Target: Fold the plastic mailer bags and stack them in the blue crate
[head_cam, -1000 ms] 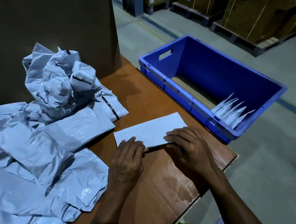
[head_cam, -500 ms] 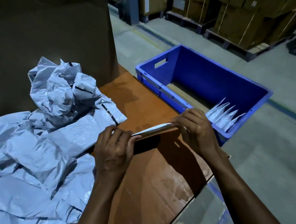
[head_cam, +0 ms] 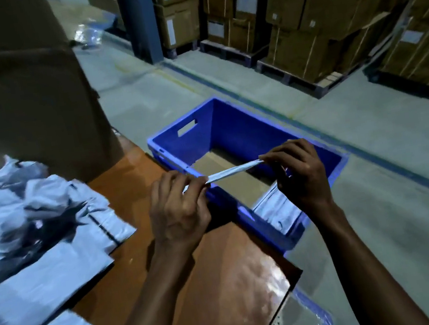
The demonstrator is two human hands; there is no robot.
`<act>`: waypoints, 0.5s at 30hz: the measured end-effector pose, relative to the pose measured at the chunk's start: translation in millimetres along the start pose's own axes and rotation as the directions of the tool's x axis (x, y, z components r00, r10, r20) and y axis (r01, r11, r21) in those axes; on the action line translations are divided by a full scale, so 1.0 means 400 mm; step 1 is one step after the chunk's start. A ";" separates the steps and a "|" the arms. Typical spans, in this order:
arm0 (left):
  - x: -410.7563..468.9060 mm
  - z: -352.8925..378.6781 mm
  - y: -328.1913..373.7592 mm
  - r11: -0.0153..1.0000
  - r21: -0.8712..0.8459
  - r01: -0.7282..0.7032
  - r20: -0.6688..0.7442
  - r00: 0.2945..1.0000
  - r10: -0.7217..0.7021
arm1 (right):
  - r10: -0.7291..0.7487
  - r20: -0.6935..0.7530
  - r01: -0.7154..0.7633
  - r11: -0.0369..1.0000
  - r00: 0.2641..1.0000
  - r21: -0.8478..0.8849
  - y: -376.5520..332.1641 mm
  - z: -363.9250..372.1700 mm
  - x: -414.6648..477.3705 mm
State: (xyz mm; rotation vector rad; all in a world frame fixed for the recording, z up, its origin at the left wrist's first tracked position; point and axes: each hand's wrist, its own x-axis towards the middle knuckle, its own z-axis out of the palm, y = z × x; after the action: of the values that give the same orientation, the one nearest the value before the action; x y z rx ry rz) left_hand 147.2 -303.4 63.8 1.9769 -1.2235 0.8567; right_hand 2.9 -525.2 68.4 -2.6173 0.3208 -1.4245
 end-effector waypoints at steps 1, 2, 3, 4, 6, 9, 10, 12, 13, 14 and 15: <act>0.026 0.045 0.018 1.000 -0.005 -0.002 0.003 1.000 0.002 | 0.021 0.011 -0.021 1.000 1.000 -0.009 0.050 0.001 0.005; 0.050 0.090 0.036 1.000 -0.001 -0.004 0.006 1.000 0.004 | 0.030 0.032 -0.030 0.999 0.999 -0.022 0.102 0.005 0.009; 0.072 0.136 0.052 1.000 0.008 -0.006 0.015 1.000 0.006 | 0.030 0.062 -0.028 0.999 0.998 -0.037 0.155 0.013 0.010; 0.089 0.181 0.065 1.000 0.020 -0.009 0.038 0.999 0.008 | 0.033 0.094 -0.030 0.999 0.995 -0.040 0.206 0.024 0.012; 0.105 0.266 0.072 0.999 0.050 -0.006 0.135 0.991 -0.001 | 0.046 0.164 -0.045 0.999 0.985 -0.010 0.302 0.057 0.012; 0.104 0.351 0.066 0.984 0.164 0.066 0.378 0.917 -0.125 | -0.022 0.369 0.018 1.000 0.929 0.013 0.405 0.124 0.016; 0.108 0.368 0.071 0.967 0.241 0.077 0.503 0.843 -0.192 | -0.069 0.461 0.065 0.998 0.885 0.024 0.430 0.147 0.021; 0.118 0.394 0.091 0.924 0.382 0.019 0.722 0.618 -0.311 | -0.149 0.644 0.146 0.988 0.751 0.057 0.469 0.197 0.033; 0.122 0.409 0.101 0.909 0.417 -0.016 0.776 0.526 -0.347 | -0.163 0.729 0.175 0.983 0.665 0.060 0.478 0.221 0.039; 0.127 0.423 0.109 0.901 0.432 -0.043 0.815 0.446 -0.370 | -0.137 0.816 0.178 0.983 0.561 0.043 0.482 0.244 0.044; 0.129 0.436 0.117 0.898 0.437 -0.059 0.840 0.383 -0.384 | -0.078 0.889 0.150 0.989 0.451 0.011 0.480 0.260 0.049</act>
State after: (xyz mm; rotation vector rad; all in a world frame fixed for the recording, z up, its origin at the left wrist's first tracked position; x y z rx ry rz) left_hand 155.1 -484.3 13.5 3.0487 -1.3973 -0.2937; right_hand 78.3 -713.1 -15.5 -3.0278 0.0342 0.1453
